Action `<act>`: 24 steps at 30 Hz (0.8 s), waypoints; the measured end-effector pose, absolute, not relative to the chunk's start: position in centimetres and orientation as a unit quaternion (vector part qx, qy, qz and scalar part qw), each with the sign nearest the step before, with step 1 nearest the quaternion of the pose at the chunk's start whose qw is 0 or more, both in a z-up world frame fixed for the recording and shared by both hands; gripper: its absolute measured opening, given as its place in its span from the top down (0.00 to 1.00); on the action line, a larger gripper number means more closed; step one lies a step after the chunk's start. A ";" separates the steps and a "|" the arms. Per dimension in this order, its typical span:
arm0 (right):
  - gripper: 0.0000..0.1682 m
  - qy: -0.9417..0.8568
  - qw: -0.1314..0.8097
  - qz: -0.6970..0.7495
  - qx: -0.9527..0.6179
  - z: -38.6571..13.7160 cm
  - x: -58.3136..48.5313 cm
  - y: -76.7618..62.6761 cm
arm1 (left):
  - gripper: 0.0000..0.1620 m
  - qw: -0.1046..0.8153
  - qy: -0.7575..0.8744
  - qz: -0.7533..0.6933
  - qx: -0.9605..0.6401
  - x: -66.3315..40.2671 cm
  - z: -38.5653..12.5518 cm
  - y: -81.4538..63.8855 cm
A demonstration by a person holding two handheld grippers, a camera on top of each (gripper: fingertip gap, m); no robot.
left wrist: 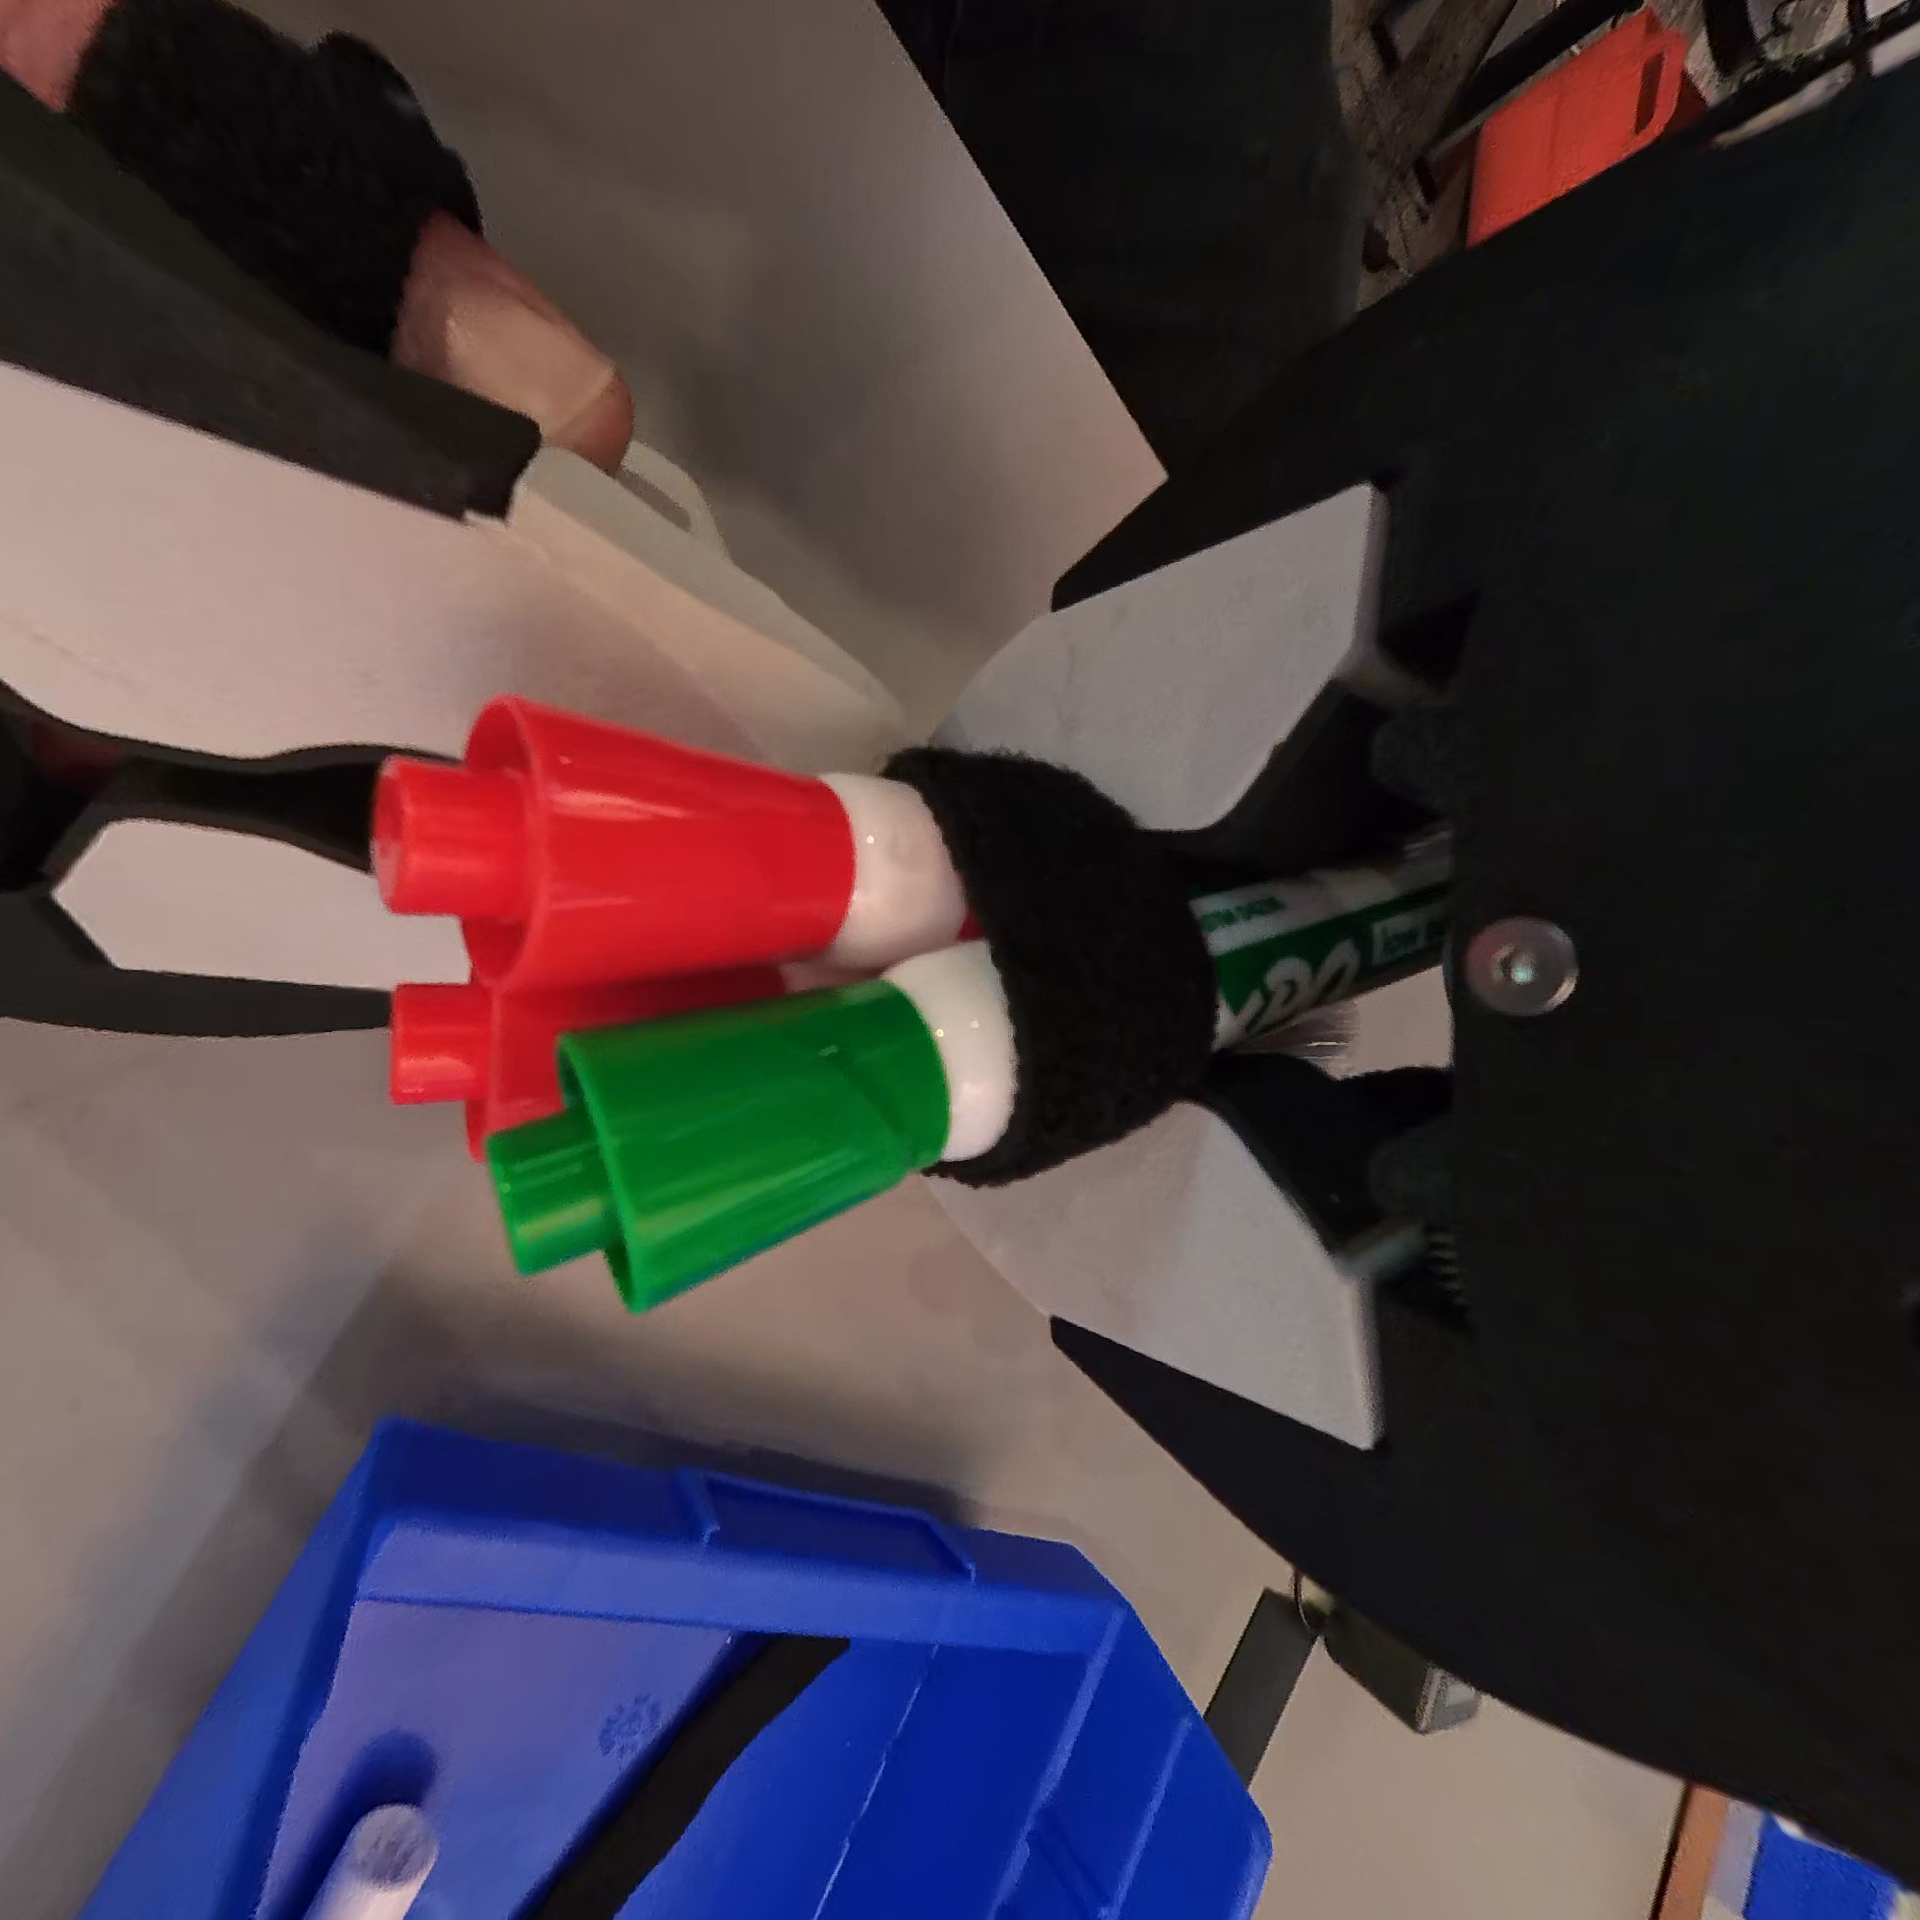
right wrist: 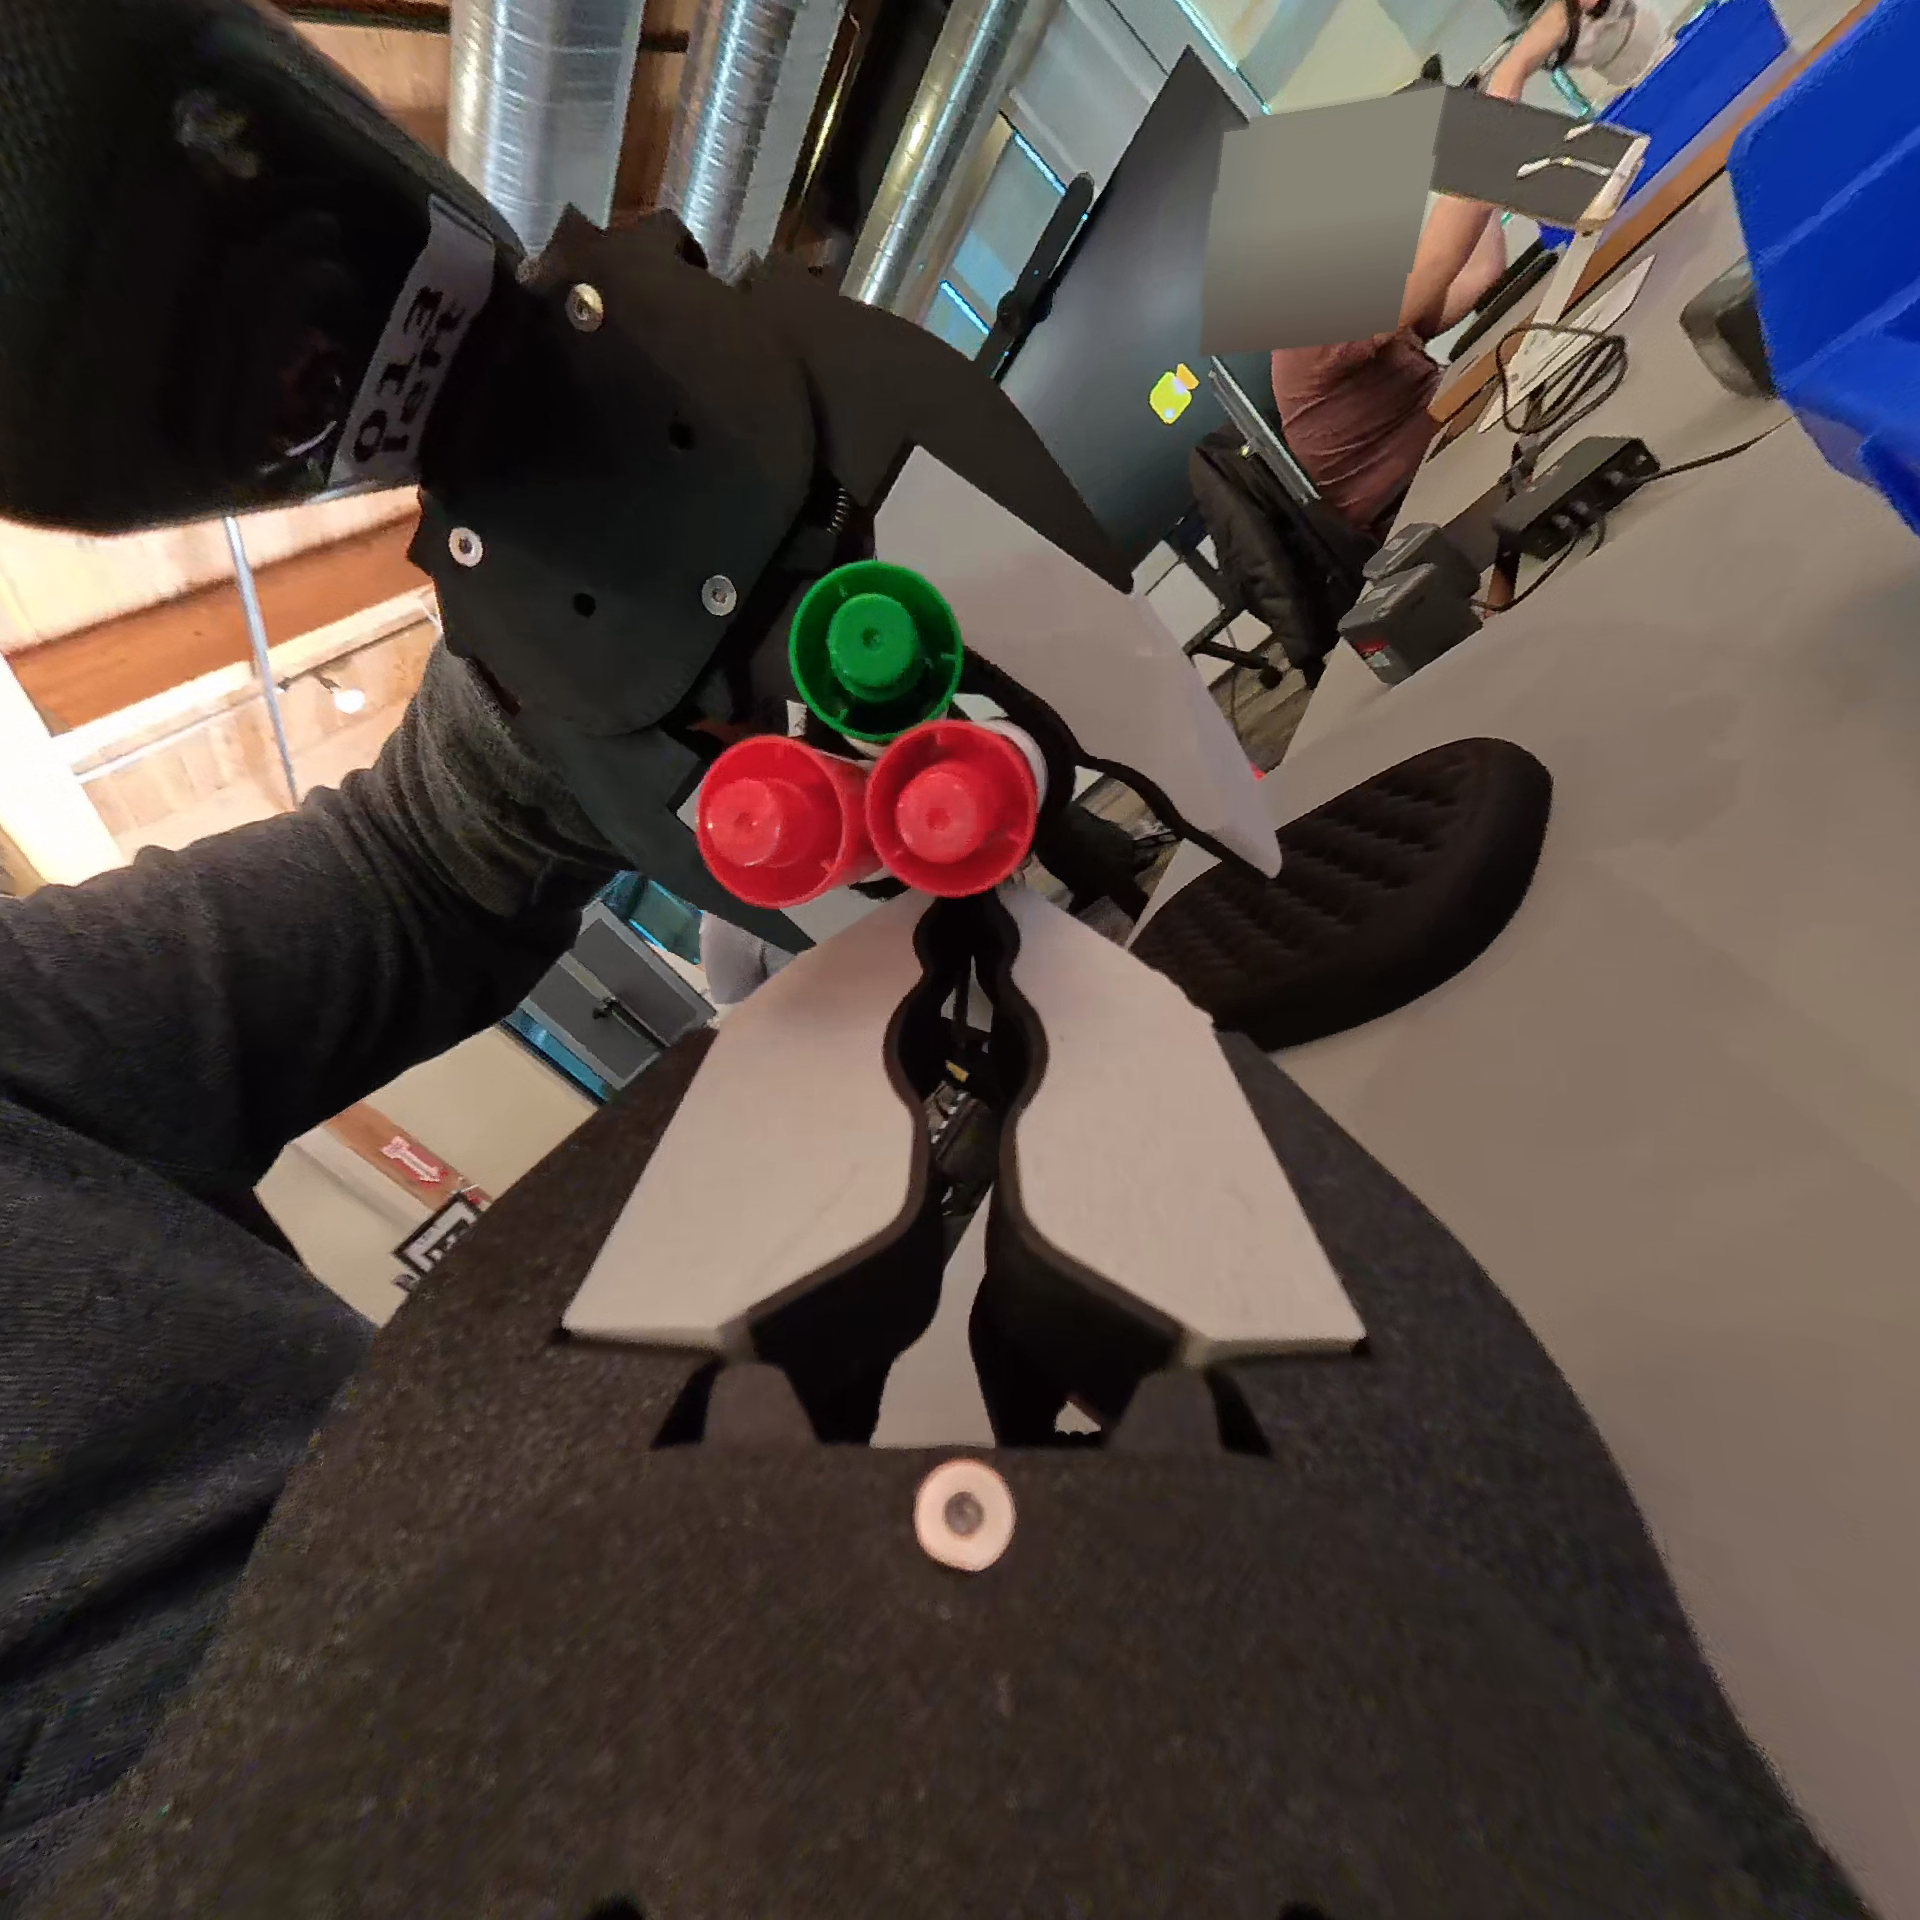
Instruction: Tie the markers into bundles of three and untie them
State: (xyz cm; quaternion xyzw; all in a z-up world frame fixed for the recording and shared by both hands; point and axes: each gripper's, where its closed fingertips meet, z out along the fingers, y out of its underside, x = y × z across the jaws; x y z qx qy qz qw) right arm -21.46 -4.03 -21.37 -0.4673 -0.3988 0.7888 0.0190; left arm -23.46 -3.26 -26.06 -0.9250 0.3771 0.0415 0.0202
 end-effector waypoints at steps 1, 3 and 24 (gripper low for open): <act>0.99 -0.398 0.015 0.790 -0.466 -21.3 -21.4 -4.1 | 0.74 0.019 0.380 0.045 -0.924 -23.6 -26.1 -3.2; 0.96 -0.403 0.013 0.791 -0.461 -21.3 -21.4 -4.3 | 0.74 0.014 0.381 0.052 -0.923 -23.8 -26.2 -3.2; 0.86 -0.393 -0.008 0.800 -0.453 -21.1 -21.2 -4.5 | 0.75 0.007 0.376 0.077 -0.923 -24.7 -27.0 -3.2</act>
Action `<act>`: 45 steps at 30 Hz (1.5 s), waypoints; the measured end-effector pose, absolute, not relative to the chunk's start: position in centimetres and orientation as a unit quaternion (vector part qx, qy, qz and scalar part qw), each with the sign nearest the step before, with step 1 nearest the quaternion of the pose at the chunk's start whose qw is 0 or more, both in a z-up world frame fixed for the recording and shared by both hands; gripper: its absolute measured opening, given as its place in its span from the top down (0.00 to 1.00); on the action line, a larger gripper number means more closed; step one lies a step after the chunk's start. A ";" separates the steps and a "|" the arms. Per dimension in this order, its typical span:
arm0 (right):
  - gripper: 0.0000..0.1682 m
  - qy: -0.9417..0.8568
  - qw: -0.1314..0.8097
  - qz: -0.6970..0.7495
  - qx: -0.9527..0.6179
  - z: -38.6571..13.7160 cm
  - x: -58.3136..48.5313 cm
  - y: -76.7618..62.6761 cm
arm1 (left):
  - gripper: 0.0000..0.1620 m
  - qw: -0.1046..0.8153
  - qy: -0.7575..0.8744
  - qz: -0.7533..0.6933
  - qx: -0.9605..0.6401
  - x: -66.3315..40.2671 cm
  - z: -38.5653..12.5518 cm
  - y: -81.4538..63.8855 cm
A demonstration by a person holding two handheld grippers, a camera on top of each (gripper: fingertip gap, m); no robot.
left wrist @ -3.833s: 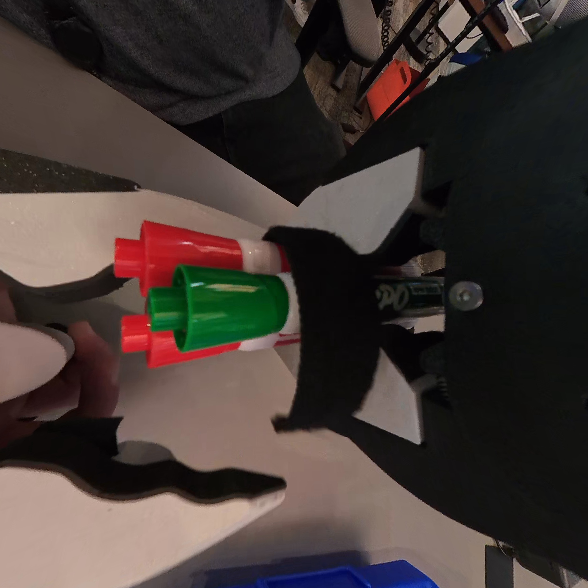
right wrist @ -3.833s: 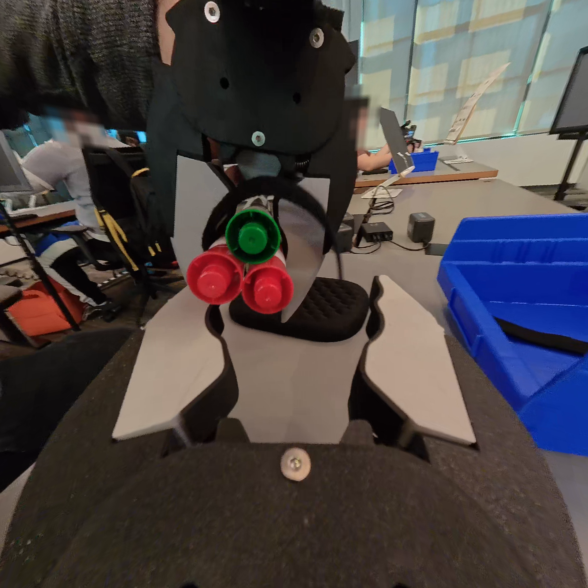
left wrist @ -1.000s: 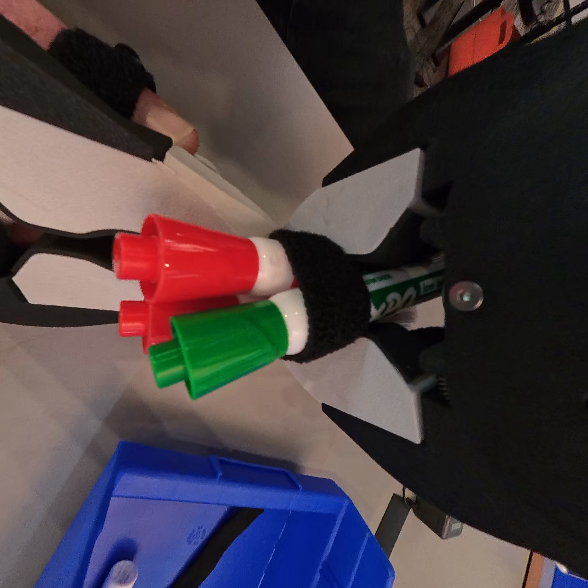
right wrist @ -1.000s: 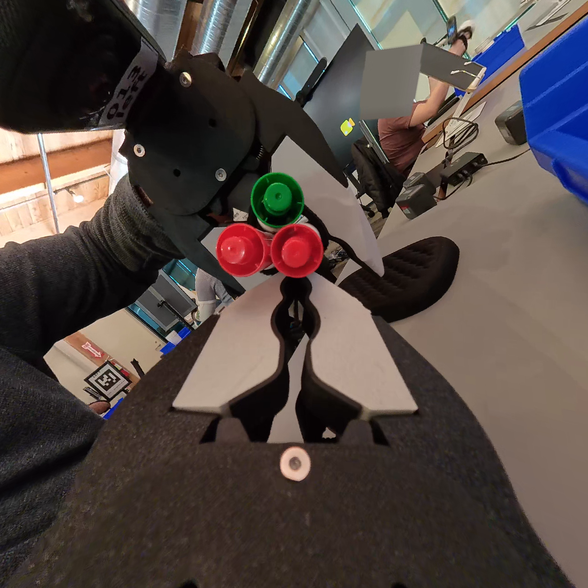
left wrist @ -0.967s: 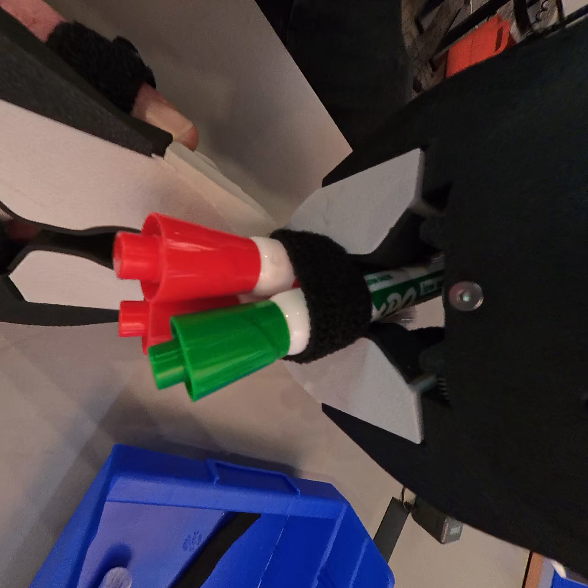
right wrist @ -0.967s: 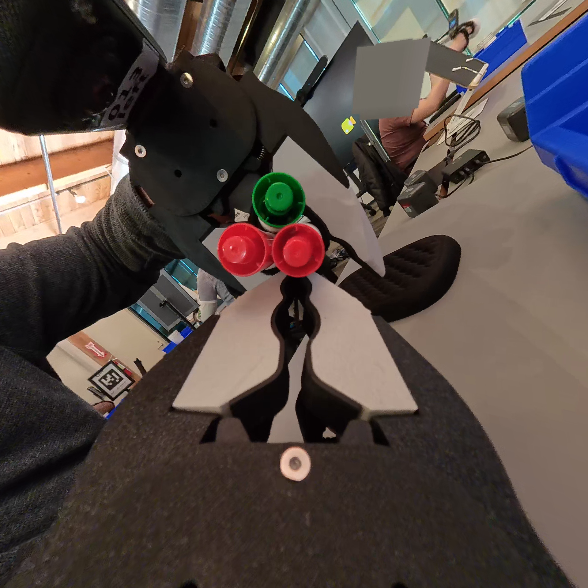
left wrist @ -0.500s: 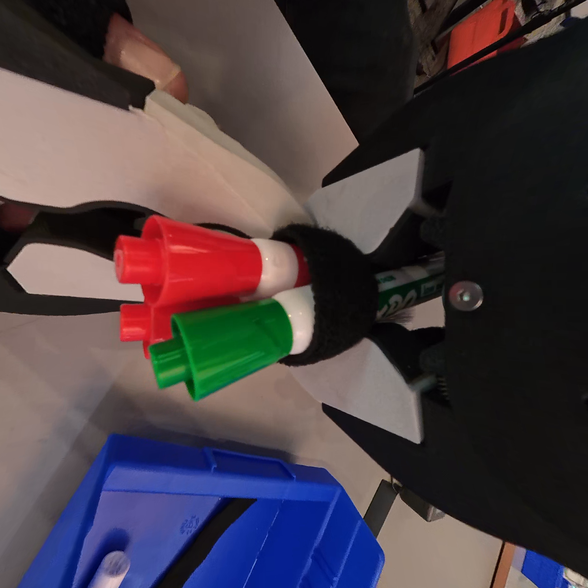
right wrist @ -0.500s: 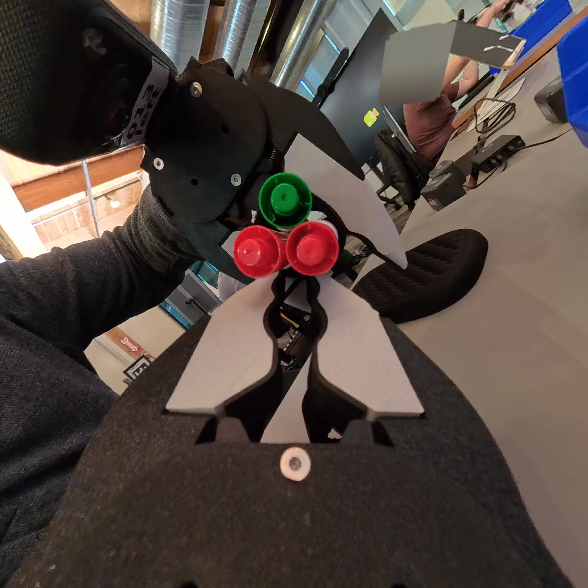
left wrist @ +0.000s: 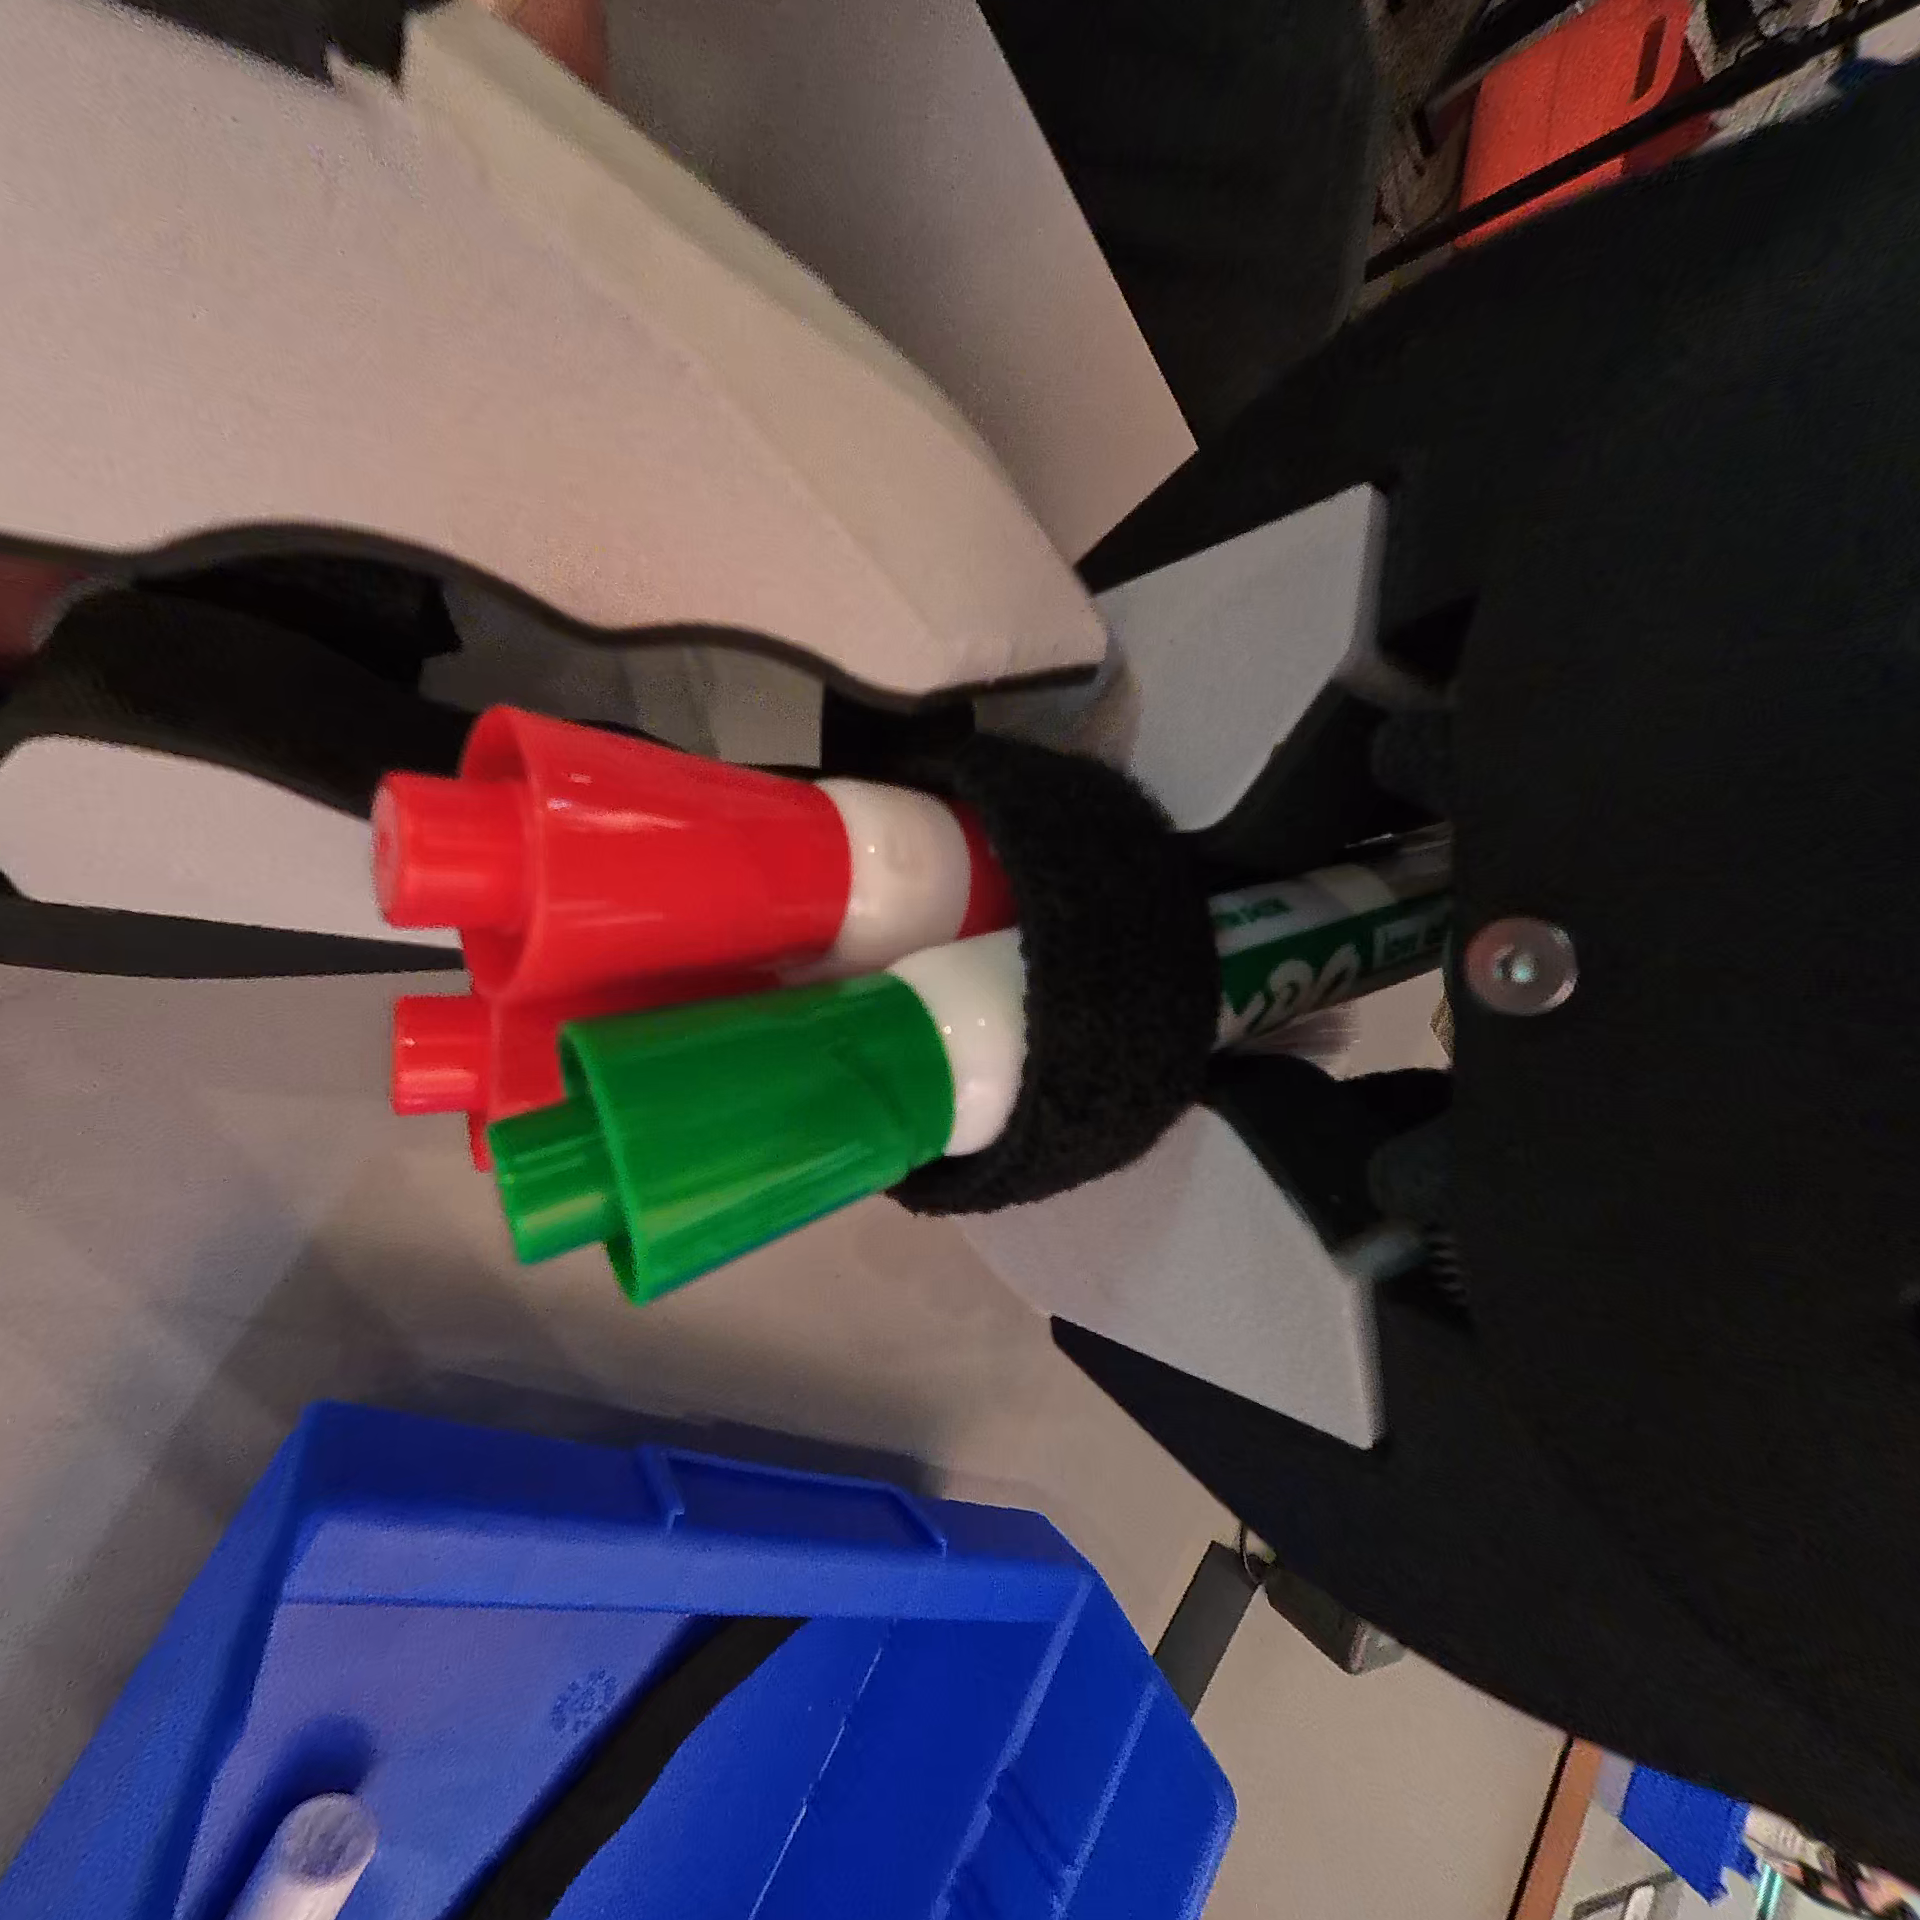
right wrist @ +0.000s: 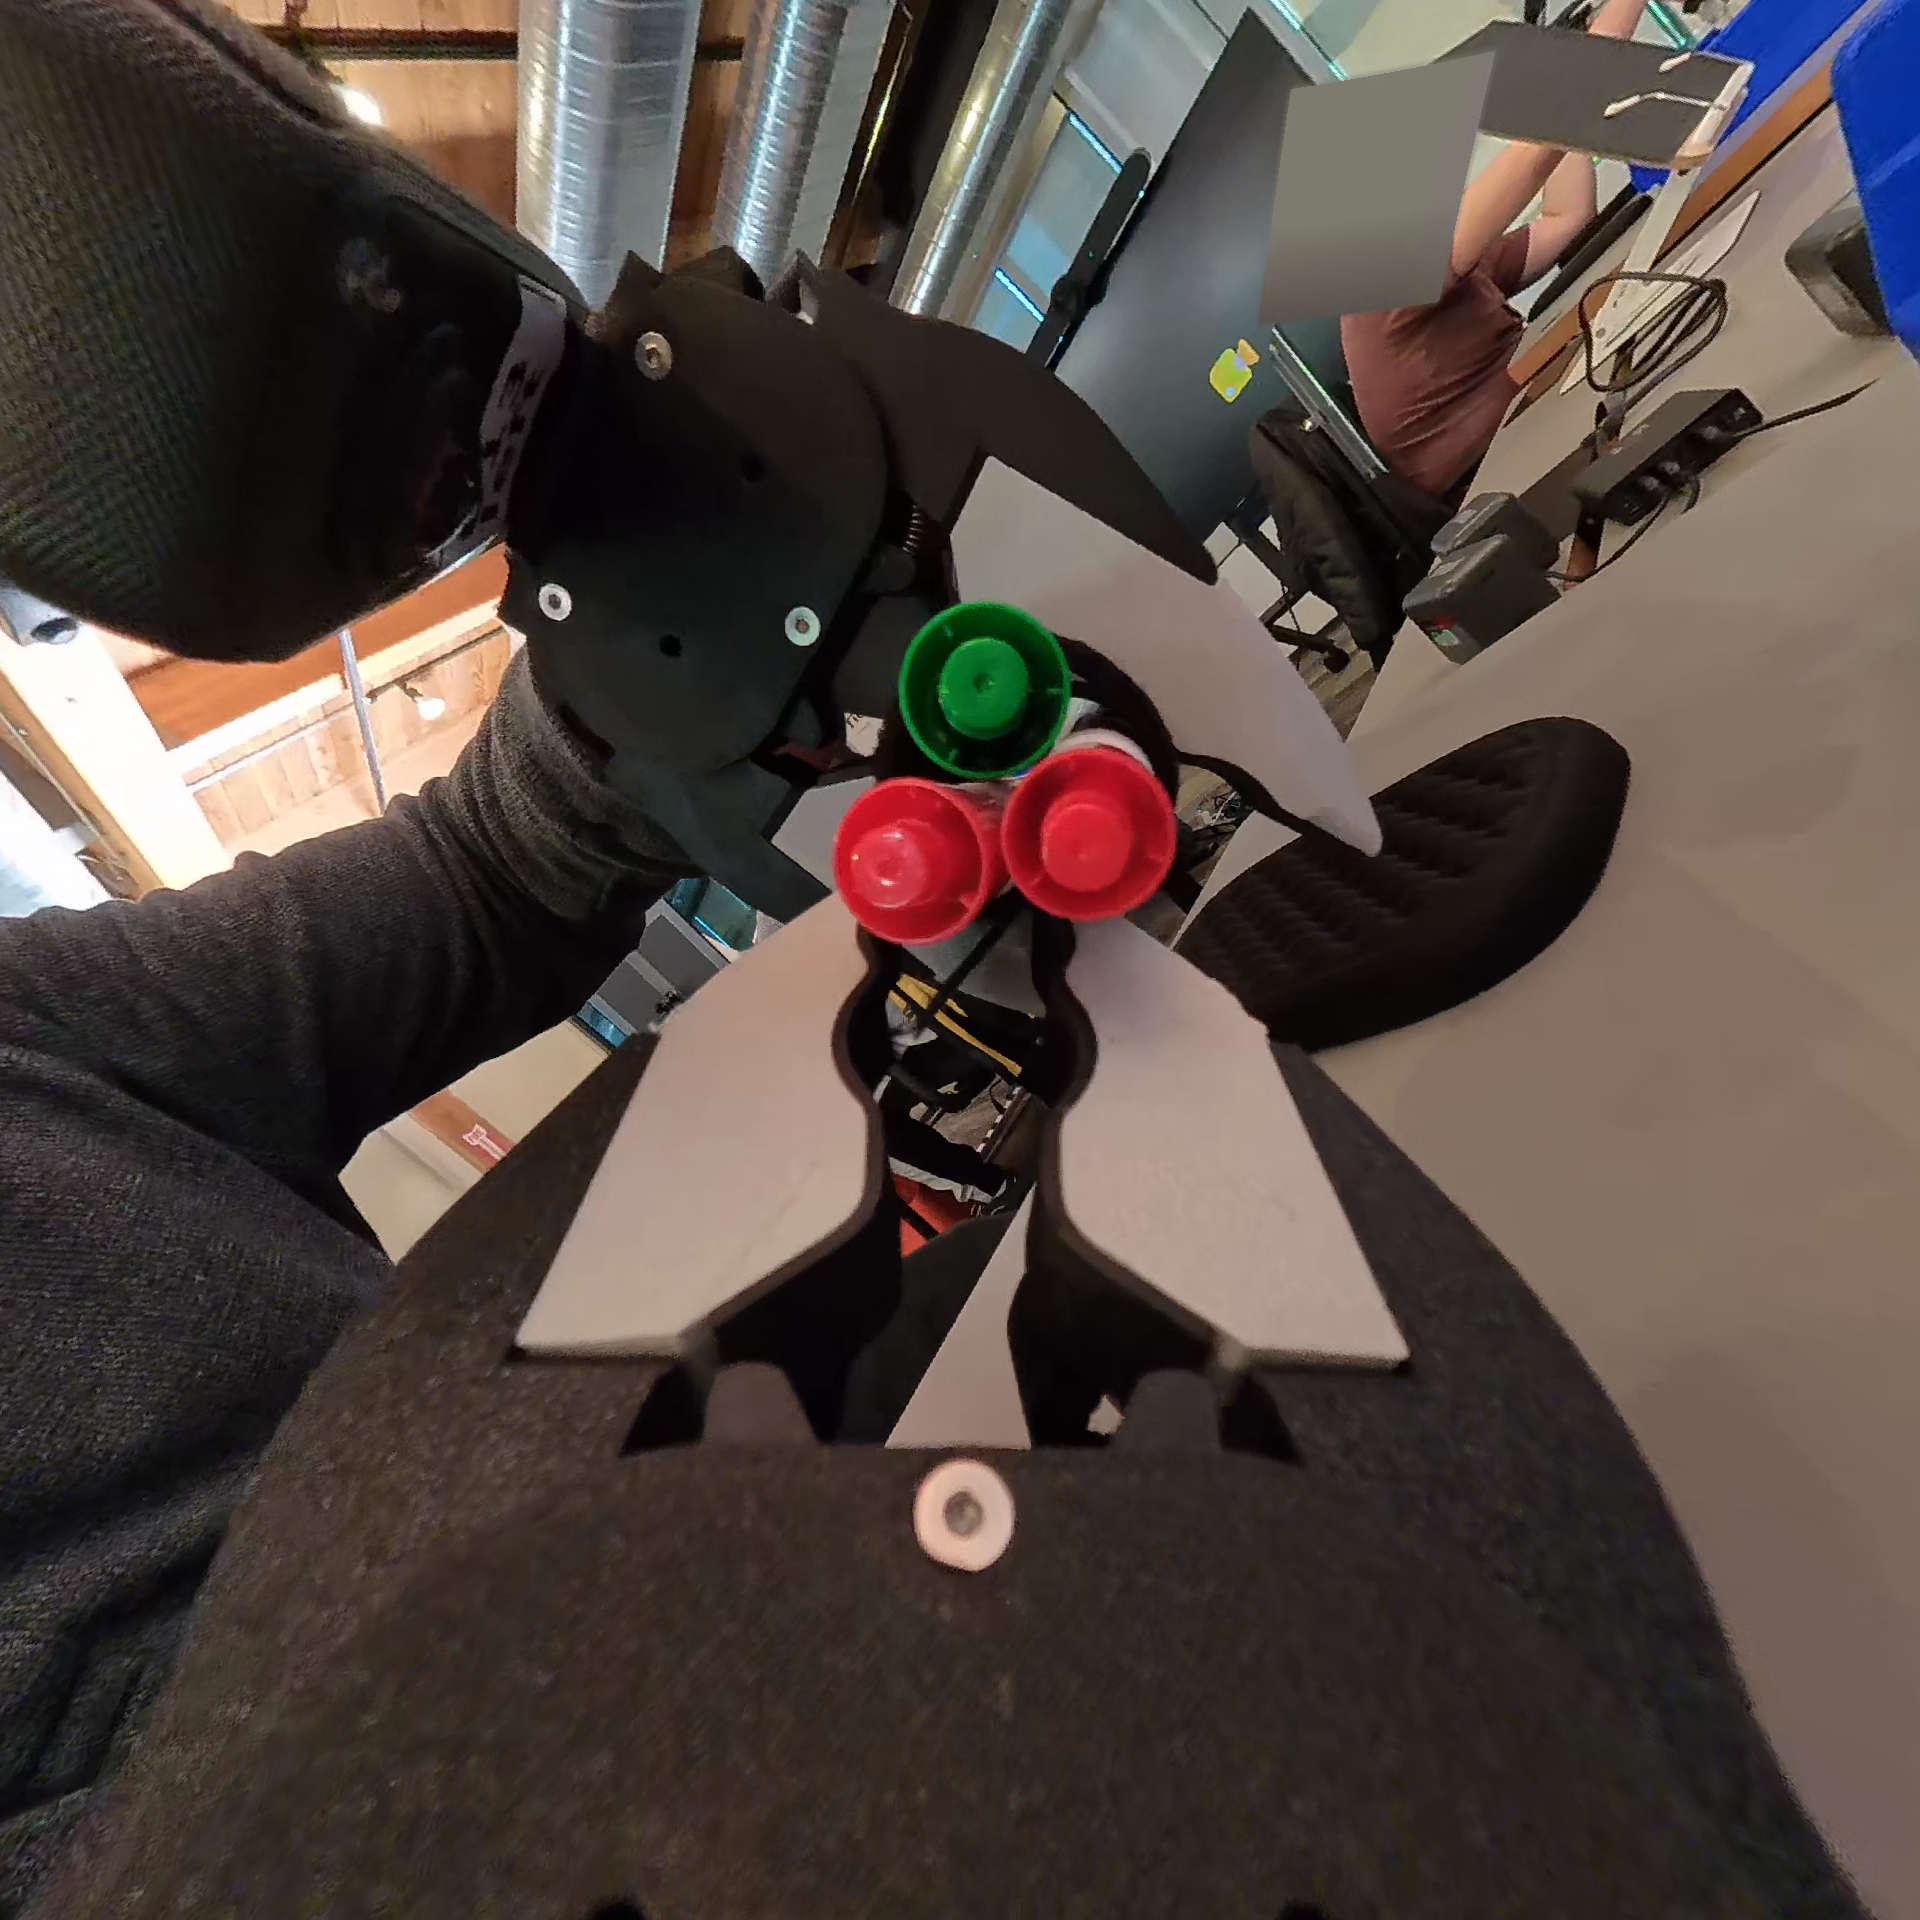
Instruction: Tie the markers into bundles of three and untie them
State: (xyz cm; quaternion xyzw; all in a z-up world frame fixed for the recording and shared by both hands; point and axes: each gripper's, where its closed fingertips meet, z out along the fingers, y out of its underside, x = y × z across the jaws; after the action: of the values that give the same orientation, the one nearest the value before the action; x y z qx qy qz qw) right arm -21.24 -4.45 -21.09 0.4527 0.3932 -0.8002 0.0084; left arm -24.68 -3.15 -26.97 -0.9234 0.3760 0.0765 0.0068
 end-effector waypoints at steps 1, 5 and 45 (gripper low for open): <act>0.84 0.395 0.009 -0.799 0.452 -21.1 -21.2 -4.5 | 0.75 0.007 0.377 0.077 -0.923 -24.8 -27.0 -3.2; 0.80 0.412 0.002 -0.791 0.453 -21.4 -21.3 -4.9 | 0.74 0.006 0.371 0.067 -0.926 -25.0 -27.1 -3.4; 0.95 0.678 -0.408 -0.530 0.305 -20.0 -18.3 -5.9 | 0.74 -0.062 0.367 0.013 -0.928 -23.1 -26.2 -5.4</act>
State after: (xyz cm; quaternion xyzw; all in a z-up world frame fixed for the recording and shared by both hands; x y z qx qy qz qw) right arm -18.28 -5.89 -19.98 0.3048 0.6782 -0.5300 -0.4078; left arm -23.06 -5.36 -26.20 -0.9281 0.3669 0.0127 -0.0623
